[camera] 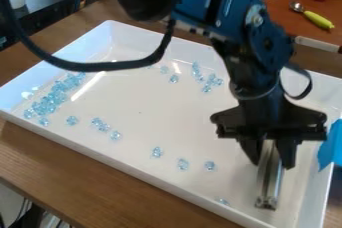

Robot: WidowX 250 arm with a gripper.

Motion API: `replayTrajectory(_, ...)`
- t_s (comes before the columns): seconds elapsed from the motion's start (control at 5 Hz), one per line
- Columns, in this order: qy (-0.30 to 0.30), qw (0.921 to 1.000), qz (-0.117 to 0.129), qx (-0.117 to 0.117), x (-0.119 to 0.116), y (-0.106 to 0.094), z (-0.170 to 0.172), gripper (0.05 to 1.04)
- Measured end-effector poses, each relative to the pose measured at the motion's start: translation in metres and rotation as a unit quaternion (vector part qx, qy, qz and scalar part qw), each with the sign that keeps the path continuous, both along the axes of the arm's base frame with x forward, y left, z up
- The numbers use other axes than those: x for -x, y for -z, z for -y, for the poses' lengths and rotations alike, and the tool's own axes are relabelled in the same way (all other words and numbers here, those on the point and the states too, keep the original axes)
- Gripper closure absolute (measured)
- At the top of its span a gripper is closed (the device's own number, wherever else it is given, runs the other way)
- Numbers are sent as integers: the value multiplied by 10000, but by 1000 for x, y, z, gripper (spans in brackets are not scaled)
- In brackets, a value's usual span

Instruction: Sweep into pile

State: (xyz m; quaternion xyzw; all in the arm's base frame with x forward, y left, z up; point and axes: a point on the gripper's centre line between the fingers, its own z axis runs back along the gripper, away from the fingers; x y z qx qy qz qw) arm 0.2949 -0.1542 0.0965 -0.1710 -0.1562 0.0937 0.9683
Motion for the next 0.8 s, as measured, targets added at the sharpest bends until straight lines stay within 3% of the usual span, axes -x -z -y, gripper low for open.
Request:
replayTrajectory(0.4,55,10000,22,4,15,6,-14,705)
replayTrajectory(0.8,132,9999,-80,-12,23,5,-52,705)
